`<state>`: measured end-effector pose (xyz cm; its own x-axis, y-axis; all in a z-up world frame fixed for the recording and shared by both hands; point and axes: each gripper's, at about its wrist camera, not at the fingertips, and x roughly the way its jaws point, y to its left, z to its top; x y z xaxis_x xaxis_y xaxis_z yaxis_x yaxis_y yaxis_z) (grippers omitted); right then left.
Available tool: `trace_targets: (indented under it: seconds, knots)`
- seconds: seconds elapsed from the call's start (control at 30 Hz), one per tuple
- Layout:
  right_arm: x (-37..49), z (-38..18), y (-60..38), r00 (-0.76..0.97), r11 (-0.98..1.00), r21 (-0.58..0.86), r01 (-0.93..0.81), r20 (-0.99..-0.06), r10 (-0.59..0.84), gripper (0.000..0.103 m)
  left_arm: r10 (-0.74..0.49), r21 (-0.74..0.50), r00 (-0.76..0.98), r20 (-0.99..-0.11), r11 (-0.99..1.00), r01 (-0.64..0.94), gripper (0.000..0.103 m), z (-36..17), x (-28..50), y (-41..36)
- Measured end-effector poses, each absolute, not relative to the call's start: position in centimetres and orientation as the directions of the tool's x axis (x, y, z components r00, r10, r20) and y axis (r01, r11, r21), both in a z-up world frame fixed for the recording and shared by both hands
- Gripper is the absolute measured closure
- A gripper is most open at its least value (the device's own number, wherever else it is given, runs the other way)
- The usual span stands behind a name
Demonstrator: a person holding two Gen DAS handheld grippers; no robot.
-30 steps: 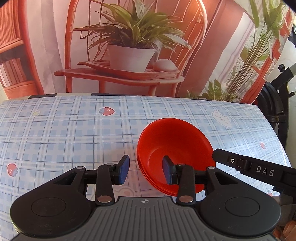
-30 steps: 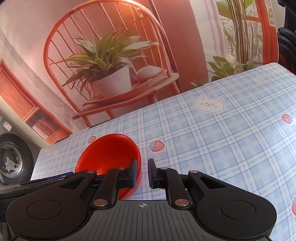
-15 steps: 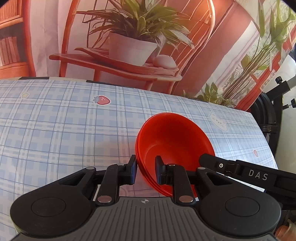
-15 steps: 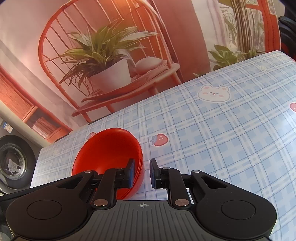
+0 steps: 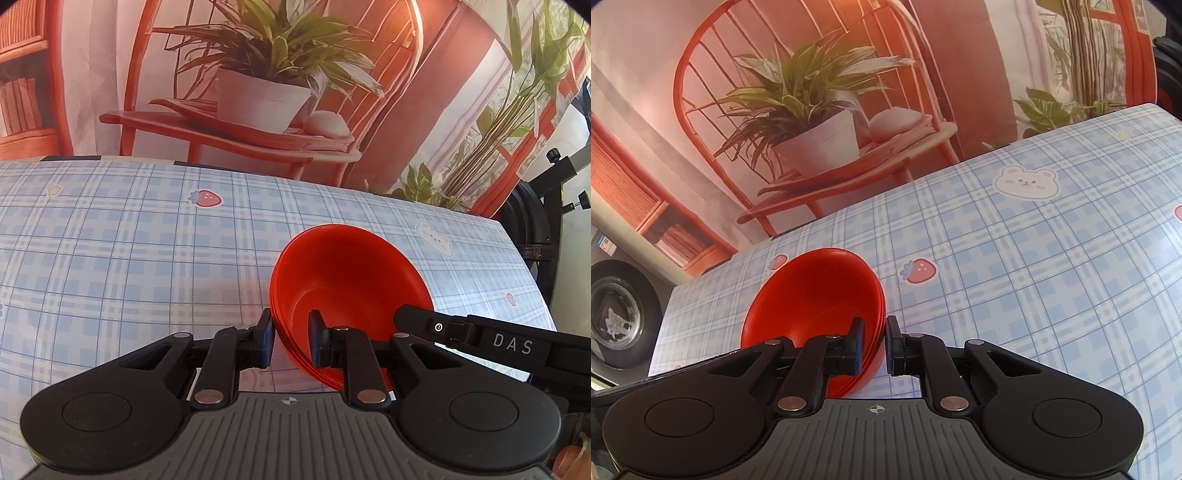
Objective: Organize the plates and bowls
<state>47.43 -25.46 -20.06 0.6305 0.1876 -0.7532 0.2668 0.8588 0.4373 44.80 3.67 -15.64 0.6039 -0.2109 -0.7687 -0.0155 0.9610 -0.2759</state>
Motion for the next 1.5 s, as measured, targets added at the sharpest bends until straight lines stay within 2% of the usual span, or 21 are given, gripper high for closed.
trace_targets:
  seconds: [0.67,1.5]
  knots:
    - [44.7,-16.8,-23.8,0.653,0.875,0.432,0.218,-0.731,0.198,0.093,-0.185,-0.244,0.641,-0.744,0.97,-0.003,0.082,-12.6,40.1,3.7]
    - [35.5,-10.2,-22.3,0.714,0.892,0.428,0.144,-0.67,0.206,0.093,-0.184,-0.267,0.694,-0.696,0.964,-0.012,0.082,-8.2,30.7,1.5]
